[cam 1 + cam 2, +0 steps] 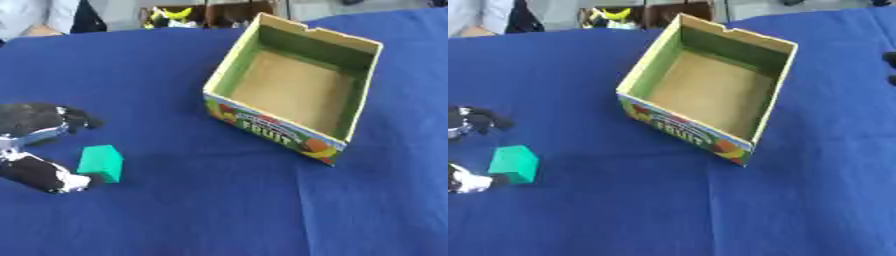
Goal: Pick up objects on the table and place them in the box.
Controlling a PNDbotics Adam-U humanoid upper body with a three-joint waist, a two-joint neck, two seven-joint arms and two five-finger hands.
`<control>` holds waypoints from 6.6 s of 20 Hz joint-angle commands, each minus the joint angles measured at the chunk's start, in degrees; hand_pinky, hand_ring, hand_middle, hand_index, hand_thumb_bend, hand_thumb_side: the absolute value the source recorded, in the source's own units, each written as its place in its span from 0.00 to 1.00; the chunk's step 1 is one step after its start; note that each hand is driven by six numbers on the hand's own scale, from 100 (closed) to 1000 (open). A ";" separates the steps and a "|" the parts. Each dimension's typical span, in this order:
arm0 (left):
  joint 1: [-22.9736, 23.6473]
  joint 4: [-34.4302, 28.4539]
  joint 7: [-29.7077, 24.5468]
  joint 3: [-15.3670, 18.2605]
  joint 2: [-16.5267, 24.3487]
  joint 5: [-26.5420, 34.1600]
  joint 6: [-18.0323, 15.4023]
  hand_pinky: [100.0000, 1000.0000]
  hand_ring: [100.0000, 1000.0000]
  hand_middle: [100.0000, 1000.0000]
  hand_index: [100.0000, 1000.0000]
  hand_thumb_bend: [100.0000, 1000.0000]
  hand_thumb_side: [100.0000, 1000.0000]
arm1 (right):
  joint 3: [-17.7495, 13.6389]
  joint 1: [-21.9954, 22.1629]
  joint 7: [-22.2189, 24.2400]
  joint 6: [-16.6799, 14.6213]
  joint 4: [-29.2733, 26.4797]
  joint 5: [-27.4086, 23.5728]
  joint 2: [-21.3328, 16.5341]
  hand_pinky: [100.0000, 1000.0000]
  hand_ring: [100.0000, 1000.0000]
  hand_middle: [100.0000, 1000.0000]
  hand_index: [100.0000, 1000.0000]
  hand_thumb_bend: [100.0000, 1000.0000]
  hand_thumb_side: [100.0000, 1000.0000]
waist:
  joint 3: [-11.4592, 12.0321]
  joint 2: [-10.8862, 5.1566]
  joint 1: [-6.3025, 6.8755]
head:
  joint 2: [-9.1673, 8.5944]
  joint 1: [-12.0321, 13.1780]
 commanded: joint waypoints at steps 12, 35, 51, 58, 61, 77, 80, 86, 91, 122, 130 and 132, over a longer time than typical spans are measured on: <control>-1.64 3.74 -0.20 -3.85 2.32 1.16 1.90 0.64 0.75 0.84 0.96 0.52 0.60 | 0.12 -0.69 0.42 -0.22 -0.64 -0.27 -1.12 0.85 0.88 0.73 0.89 0.00 1.00 | -0.63 -0.57 -0.06 | -1.14 1.00; -2.81 4.73 -0.20 -2.00 3.56 -6.02 1.80 0.67 0.78 0.88 0.96 0.52 0.65 | 0.02 -0.23 0.51 -0.32 -0.50 -0.51 -1.23 0.85 0.88 0.73 0.89 0.00 1.00 | -0.39 -0.79 0.12 | -1.12 1.36; -1.46 4.21 -0.20 -0.26 4.44 -9.78 3.52 0.54 0.64 0.67 0.93 0.83 0.74 | -0.16 0.22 0.31 -0.30 -0.37 -0.60 -1.28 0.85 0.88 0.73 0.89 0.00 1.00 | 0.17 -1.11 0.16 | -0.93 1.34; -1.35 5.12 -0.20 -0.60 3.97 -7.27 6.55 0.51 0.60 0.62 0.89 0.81 0.76 | -0.24 0.29 0.26 -0.28 -0.36 -0.64 -1.22 0.85 0.88 0.73 0.89 0.00 1.00 | 0.27 -0.97 0.16 | -0.99 1.40; -1.31 6.14 -0.20 -0.71 3.83 -8.52 8.43 0.50 0.59 0.62 0.87 0.76 0.78 | -0.25 0.26 0.27 -0.29 -0.39 -0.66 -1.22 0.85 0.88 0.73 0.89 0.00 1.00 | 0.22 -0.85 0.15 | -1.01 1.46; -1.17 9.72 -0.20 -2.85 1.23 -8.80 8.95 0.47 0.58 0.61 0.80 0.74 0.74 | -0.30 -0.18 0.12 -0.39 -0.41 -0.71 -1.05 0.85 0.88 0.73 0.89 0.00 1.00 | 0.27 -0.23 -0.31 | -1.39 2.01; -1.15 10.32 -0.20 -3.16 0.87 -8.42 9.00 0.47 0.57 0.61 0.80 0.71 0.73 | -0.28 -0.24 0.16 -0.42 -0.43 -0.70 -1.00 0.85 0.88 0.73 0.89 0.00 1.00 | 0.27 -0.16 -0.33 | -1.53 2.15; -1.31 11.50 -0.20 -3.64 0.07 -7.70 9.13 0.44 0.55 0.57 0.79 0.64 0.71 | -0.32 -0.30 0.10 -0.41 -0.45 -0.66 -0.97 0.86 0.88 0.73 0.88 0.00 1.00 | 0.20 0.00 -0.36 | -1.74 2.27; -1.36 11.98 -0.20 -3.92 0.01 -8.29 9.01 0.38 0.50 0.52 0.76 0.56 0.71 | -0.39 -0.31 -0.11 -0.40 -0.50 -0.64 -0.95 0.86 0.88 0.73 0.88 0.00 1.00 | 0.10 0.06 -0.32 | -1.75 2.40; -5.45 6.56 -0.20 -1.06 2.75 -11.04 9.89 0.15 0.36 0.42 0.72 0.00 0.66 | -0.44 0.67 -0.80 -0.27 -0.44 -0.51 -1.16 0.86 0.88 0.73 0.88 0.00 1.00 | 0.36 -1.48 0.73 | -0.93 1.72; -15.57 5.86 -0.20 -2.01 3.14 -9.90 7.28 0.14 0.35 0.43 0.72 0.00 0.68 | 0.03 1.16 -0.34 -0.34 -0.33 -0.47 -1.56 0.86 0.88 0.73 0.88 0.00 1.00 | 0.02 -2.72 1.75 | 0.04 1.20; -19.71 6.93 -0.20 -2.87 1.91 -9.22 6.30 0.13 0.35 0.42 0.71 0.00 0.68 | 0.28 1.17 -0.09 -0.39 -0.29 -0.48 -1.58 0.86 0.88 0.73 0.88 0.00 1.00 | -0.28 -3.13 1.98 | 0.18 1.25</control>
